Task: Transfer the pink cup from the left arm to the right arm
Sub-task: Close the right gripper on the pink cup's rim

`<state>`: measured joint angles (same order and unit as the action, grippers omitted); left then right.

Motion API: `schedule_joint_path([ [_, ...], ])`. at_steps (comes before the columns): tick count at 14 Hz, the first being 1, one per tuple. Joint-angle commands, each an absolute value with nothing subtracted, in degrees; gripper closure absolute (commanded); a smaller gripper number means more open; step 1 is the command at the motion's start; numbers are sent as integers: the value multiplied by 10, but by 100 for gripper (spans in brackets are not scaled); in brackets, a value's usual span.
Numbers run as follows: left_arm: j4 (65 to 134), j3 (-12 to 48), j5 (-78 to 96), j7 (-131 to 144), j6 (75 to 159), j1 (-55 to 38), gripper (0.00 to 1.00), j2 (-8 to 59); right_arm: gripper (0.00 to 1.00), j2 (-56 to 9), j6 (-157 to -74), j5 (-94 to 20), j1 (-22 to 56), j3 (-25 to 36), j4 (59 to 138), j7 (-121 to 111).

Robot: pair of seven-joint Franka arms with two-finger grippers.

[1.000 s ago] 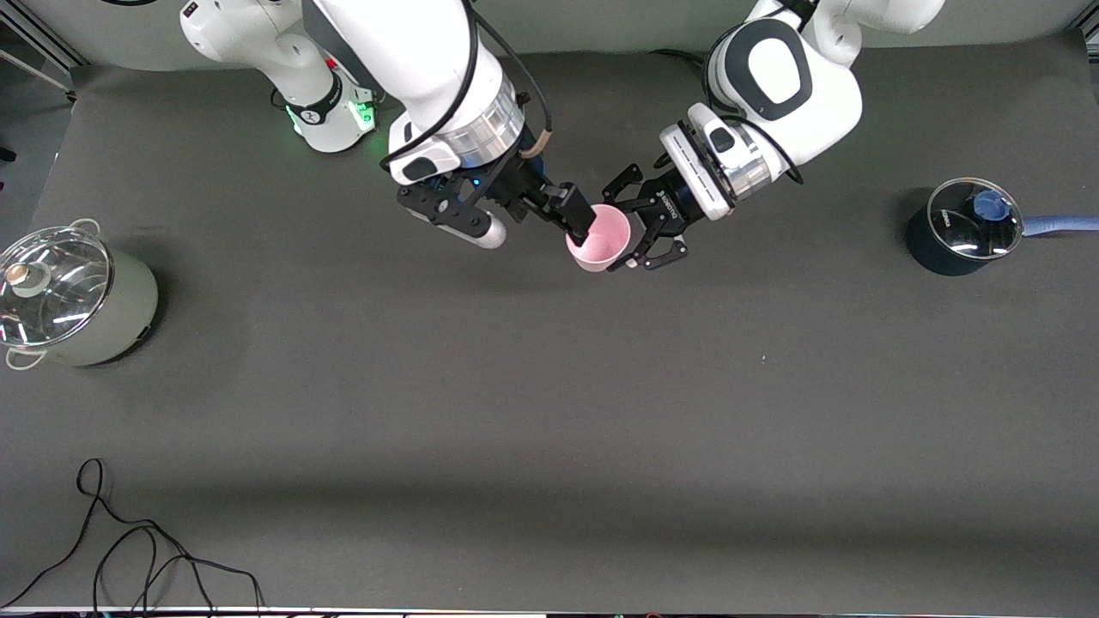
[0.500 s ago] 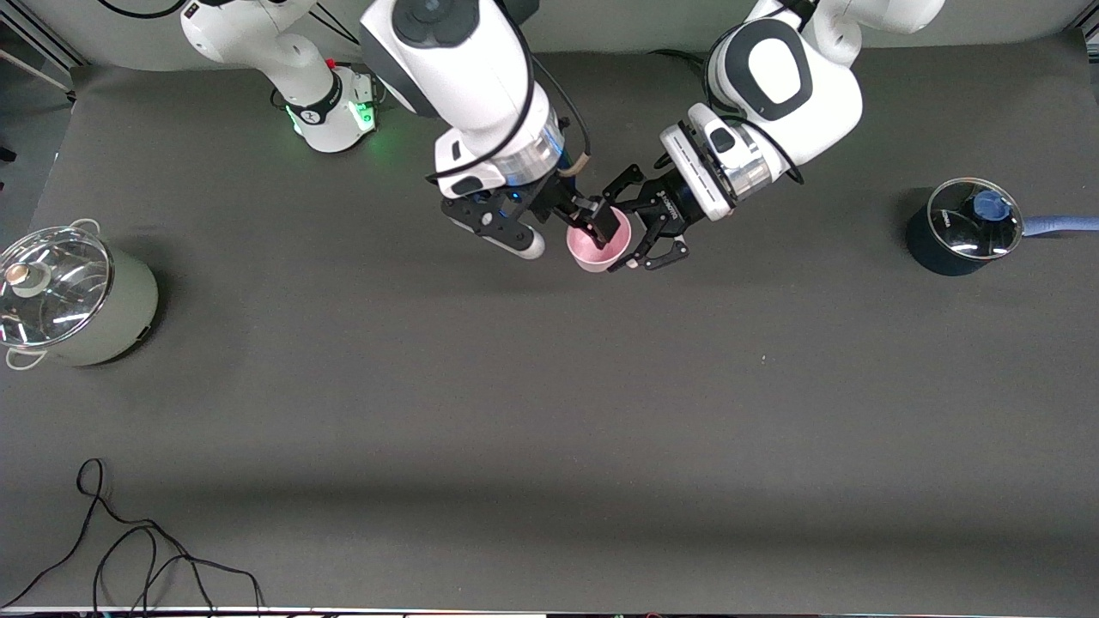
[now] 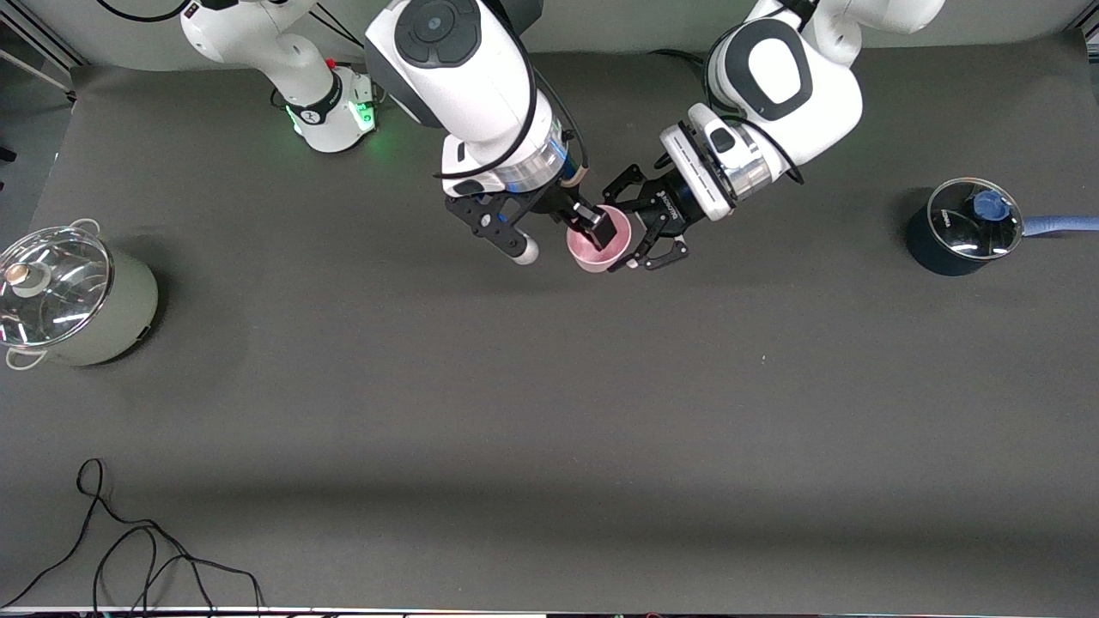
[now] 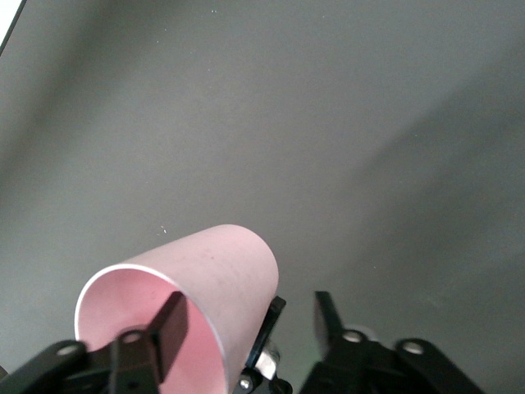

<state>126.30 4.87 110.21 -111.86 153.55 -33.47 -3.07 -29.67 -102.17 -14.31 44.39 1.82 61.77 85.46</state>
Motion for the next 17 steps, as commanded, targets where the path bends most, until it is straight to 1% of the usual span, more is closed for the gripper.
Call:
schedule_joint_path([
  [1,1269,46,1114,-1119,1545,-343,48,-40,100,-297,-1009,-147,448,21,606,883],
  [7,1269,46,1114,-1118,1545,-343,45,-40,100,-294,-1009,-149,442,22,606,882],
  [10,1268,46,1114,-1118,1545,-343,31,-40,100,-291,-1009,-146,440,24,605,879],
  [11,1268,46,1114,-1118,1545,-343,21,-40,100,-286,-1008,-145,440,25,605,877],
  [12,1269,46,1114,-1118,1545,-343,16,-40,100,-282,-1003,-141,439,27,605,875],
  [13,1268,46,1114,-1118,1545,-343,14,-40,100,-278,-992,-136,438,33,604,865],
  [14,1268,46,1114,-1118,1545,-343,9,-40,100,-273,-976,-136,434,36,604,847],
  [16,1269,46,1114,-1118,1545,-341,9,-40,100,-252,-945,-138,419,38,604,799],
  [17,1269,44,1114,-1118,1545,-340,7,-40,100,-240,-932,-137,406,37,606,769],
])
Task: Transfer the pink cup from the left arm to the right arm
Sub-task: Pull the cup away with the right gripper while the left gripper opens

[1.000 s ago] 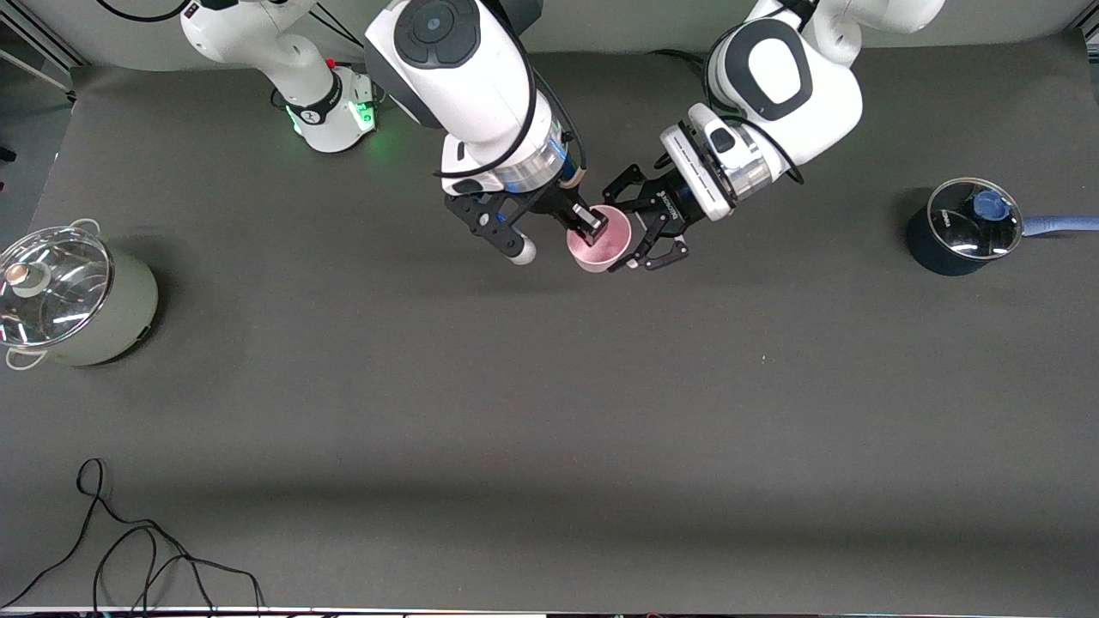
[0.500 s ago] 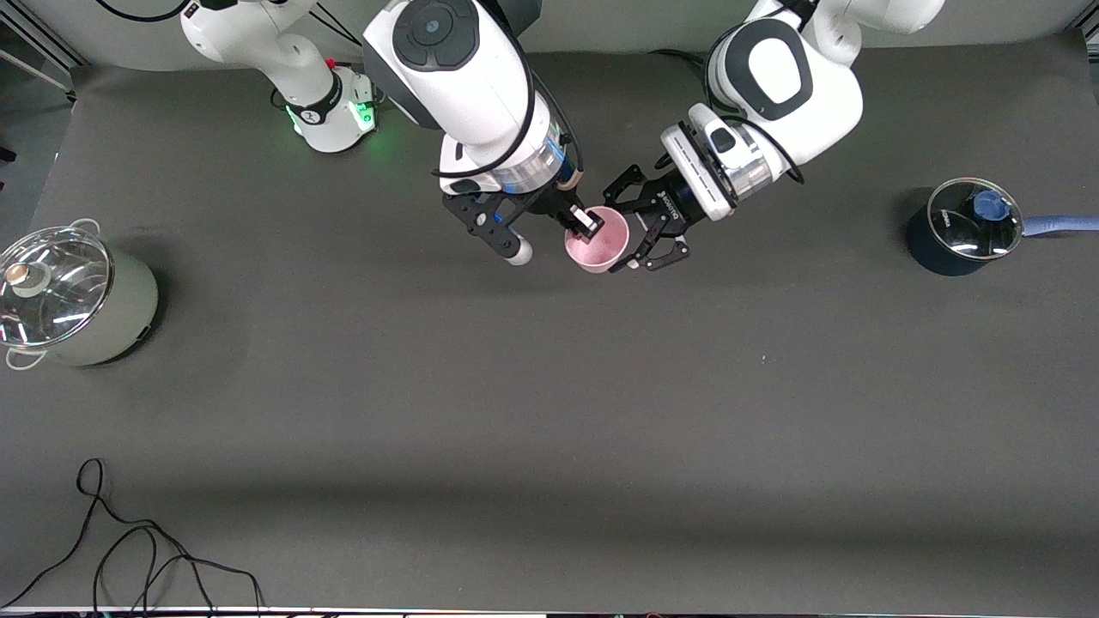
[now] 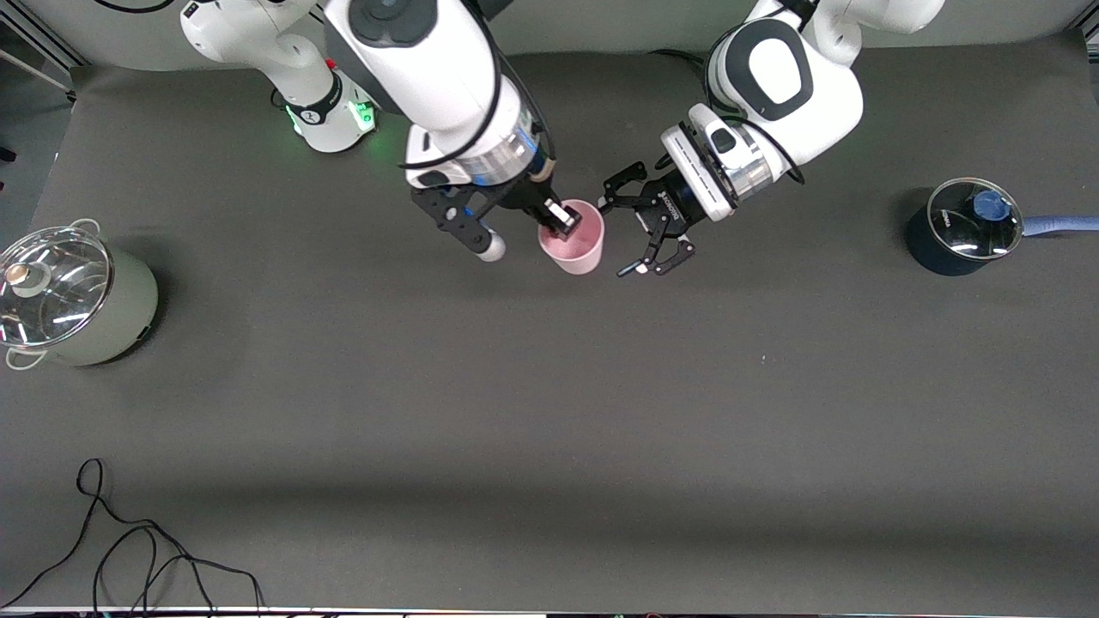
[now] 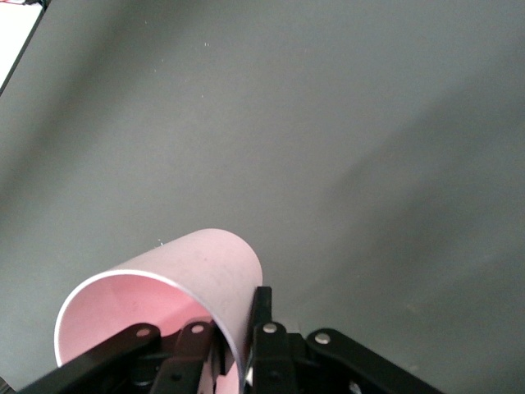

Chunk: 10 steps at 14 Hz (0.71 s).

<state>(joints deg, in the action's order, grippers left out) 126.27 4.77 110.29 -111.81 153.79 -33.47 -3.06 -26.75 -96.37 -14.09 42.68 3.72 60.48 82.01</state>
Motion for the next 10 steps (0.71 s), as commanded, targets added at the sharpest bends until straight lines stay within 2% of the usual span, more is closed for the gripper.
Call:
schedule_joint_path([
  [1,1270,42,1113,-1118,1543,-338,5,-40,100,-232,-906,-136,394,37,606,723],
  [4,1275,40,1104,-1117,1518,-293,1,-40,100,-194,-808,-135,338,54,621,521],
  [7,1290,40,1088,-1117,1452,-241,1,-39,100,-135,-799,-138,322,118,698,373],
  [10,1316,40,1050,-1116,1374,-183,1,-40,100,-103,-806,-134,323,215,780,187],
])
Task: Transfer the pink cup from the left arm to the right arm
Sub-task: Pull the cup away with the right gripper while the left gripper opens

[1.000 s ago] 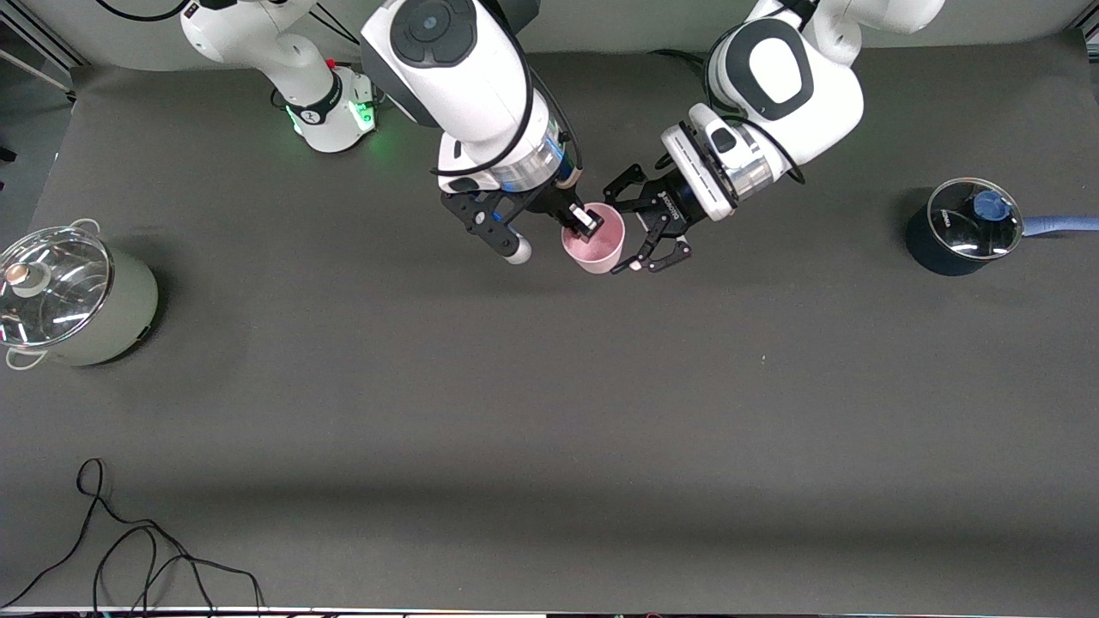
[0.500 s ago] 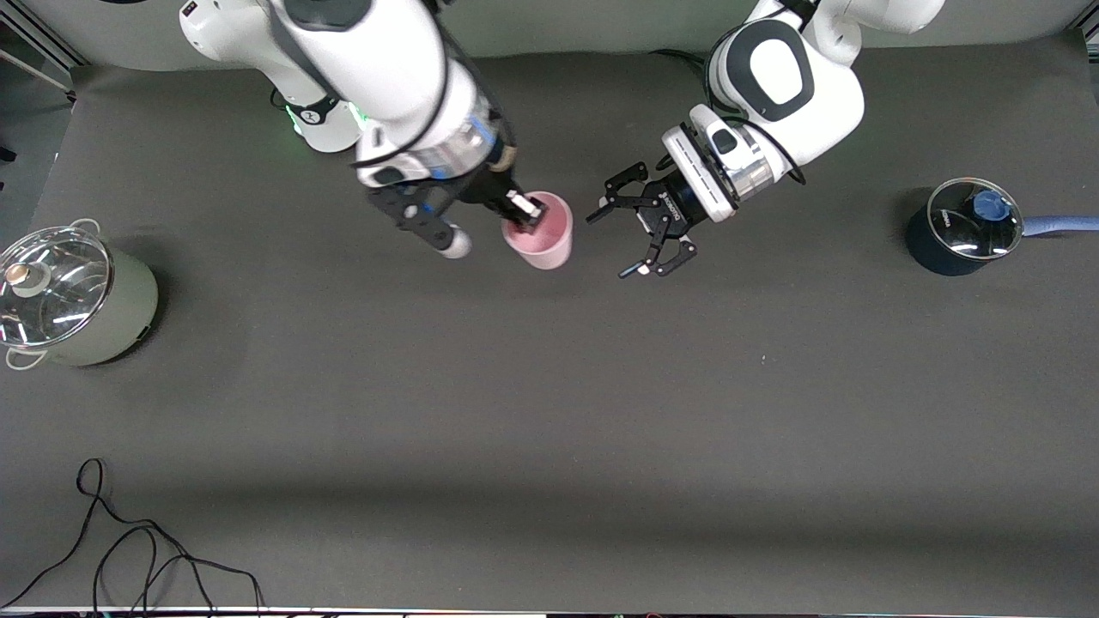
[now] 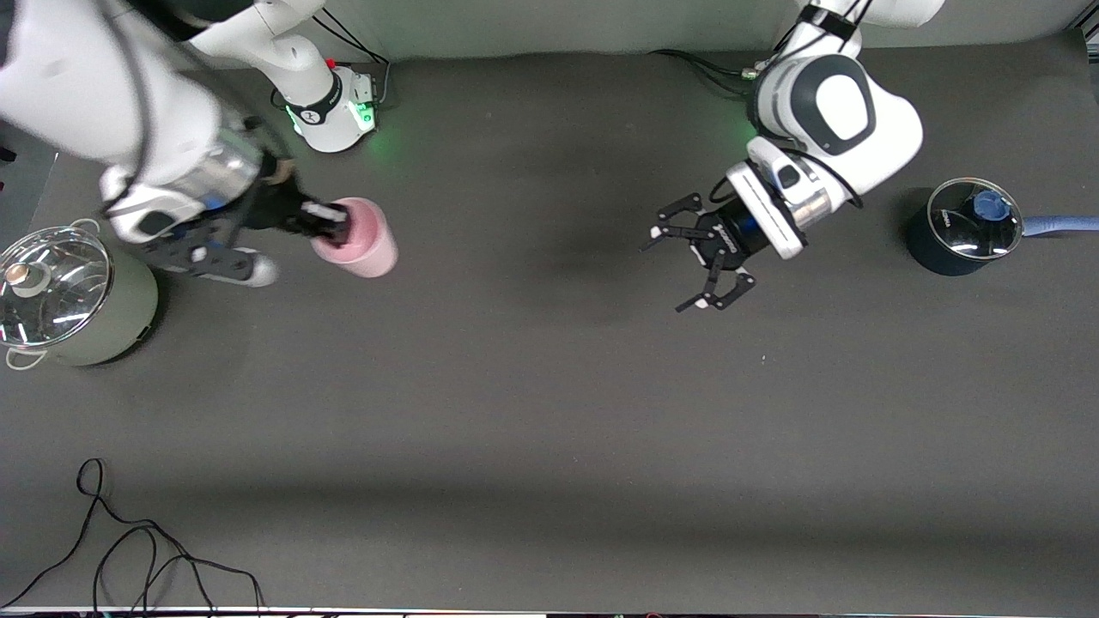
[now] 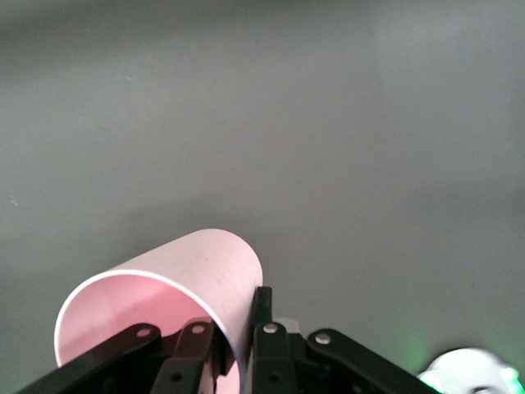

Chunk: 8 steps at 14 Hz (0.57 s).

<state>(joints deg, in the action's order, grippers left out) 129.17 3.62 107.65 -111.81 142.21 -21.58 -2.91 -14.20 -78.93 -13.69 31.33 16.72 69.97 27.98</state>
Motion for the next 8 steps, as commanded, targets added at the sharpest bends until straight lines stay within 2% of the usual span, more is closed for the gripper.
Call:
schedule_joint_path([
  [1,1323,40,1033,-1116,1341,-157,1,-39,100,-102,-813,-134,323,245,799,144],
  [4,1336,40,953,-1098,1249,-87,1,-39,100,-96,-881,-134,326,313,894,45],
  [8,1315,39,750,-992,1097,31,1,-36,100,-72,-1026,-134,326,337,1052,5],
])
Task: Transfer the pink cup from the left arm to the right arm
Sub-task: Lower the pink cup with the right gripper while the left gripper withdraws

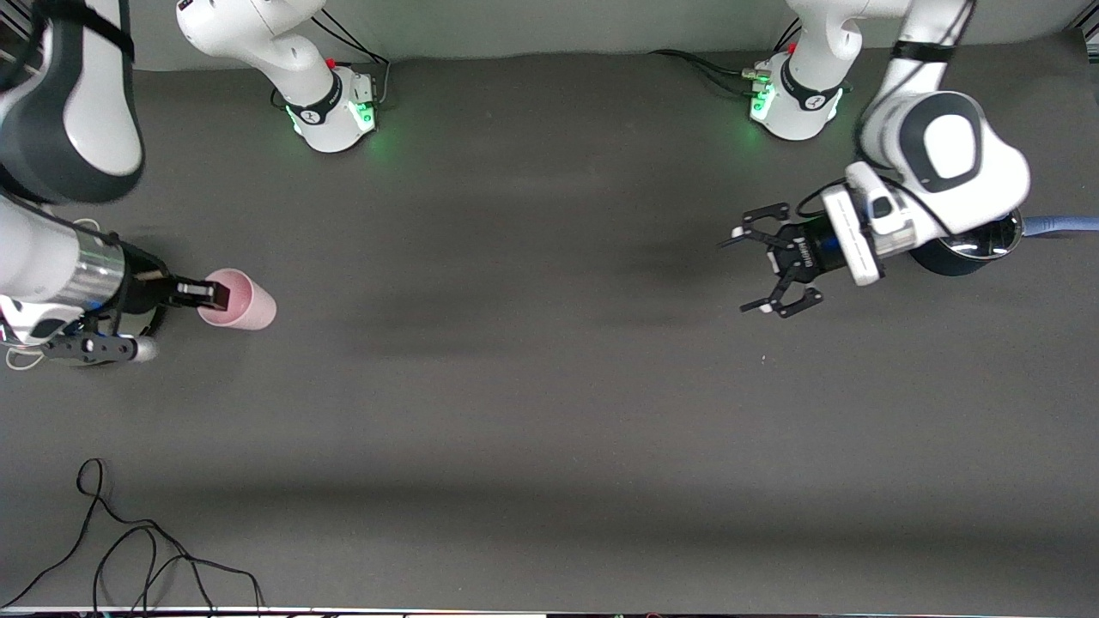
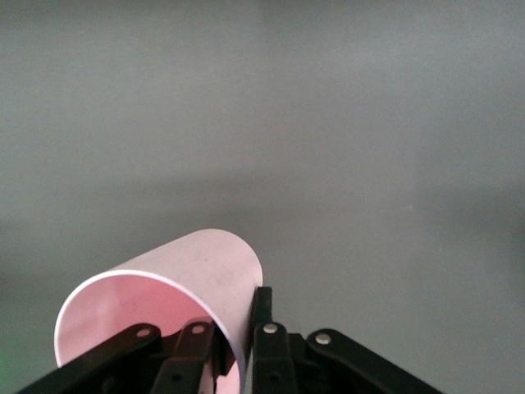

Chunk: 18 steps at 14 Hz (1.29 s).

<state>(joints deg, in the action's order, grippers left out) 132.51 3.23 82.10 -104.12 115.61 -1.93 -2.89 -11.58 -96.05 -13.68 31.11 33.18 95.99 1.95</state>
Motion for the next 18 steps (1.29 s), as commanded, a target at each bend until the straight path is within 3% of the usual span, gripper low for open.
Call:
schedule_joint_path([
  [1,1309,39,711,-977,1066,60,1,-36,100,-70,-1067,-134,327,337,1086,-2],
  [3,1289,39,629,-930,1014,104,1,-36,100,-70,-1140,-135,327,337,1145,-12],
  [8,1126,42,332,-639,901,126,1,-36,100,-91,-1333,-139,352,334,1267,-15],
  [12,1065,49,221,-511,866,123,1,-40,100,-137,-1370,-142,366,333,1272,-18],
  [15,1039,93,86,-404,862,123,1,-40,100,-163,-1385,-143,366,332,1272,-46],
  [18,1028,98,46,-382,863,126,1,-41,64,-163,-1381,-143,365,332,1272,-51],
])
